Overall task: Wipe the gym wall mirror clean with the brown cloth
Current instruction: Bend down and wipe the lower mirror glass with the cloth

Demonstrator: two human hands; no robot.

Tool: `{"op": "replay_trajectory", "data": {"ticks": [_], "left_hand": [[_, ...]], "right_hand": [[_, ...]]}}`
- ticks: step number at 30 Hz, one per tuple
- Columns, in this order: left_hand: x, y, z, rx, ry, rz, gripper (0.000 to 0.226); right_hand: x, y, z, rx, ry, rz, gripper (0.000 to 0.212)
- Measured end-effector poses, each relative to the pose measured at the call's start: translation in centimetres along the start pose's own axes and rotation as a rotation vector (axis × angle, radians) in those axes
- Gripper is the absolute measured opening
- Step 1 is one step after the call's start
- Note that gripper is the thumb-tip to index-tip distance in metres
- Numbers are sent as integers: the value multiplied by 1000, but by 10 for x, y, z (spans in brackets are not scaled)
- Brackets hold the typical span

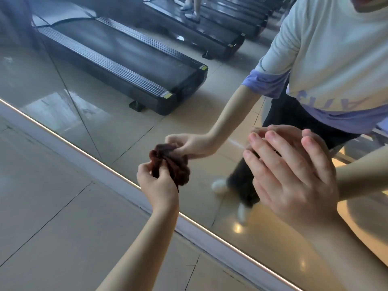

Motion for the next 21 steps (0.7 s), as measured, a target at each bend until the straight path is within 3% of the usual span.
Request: {"op": "replay_trajectory", "data": {"ticks": [3, 9, 11, 13, 17, 21], "left_hand": [[-3, -10, 19, -101, -28, -51, 23], [4, -11, 27, -58, -64, -93, 26], [2, -12, 29, -72, -59, -91, 16], [-3, -12, 26, -83, -55, -91, 7], [-14, -12, 22, -92, -21, -82, 11], [-11, -1, 9, 50, 25, -40, 16]], "right_hand": [[3, 1, -2, -5, -36, -7, 27], [-20, -13, -14, -56, -139, -264, 30], [-28, -23, -20, -70, -129, -292, 28], [-35, -31, -24, -86, -101, -266, 26], [-50, -40, -22, -91, -14, -195, 28], [-53, -41, -19, -71, 34, -138, 30]]}}
Point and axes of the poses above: each hand's wrist, its own z-axis away from the middle knuckle, its own y-axis out of the back of the hand, x = y × z, the point moved 10 cm from there along -z, towards the middle knuckle, and after that the axes turned 4 degrees about -x, right-handed, at the moved point
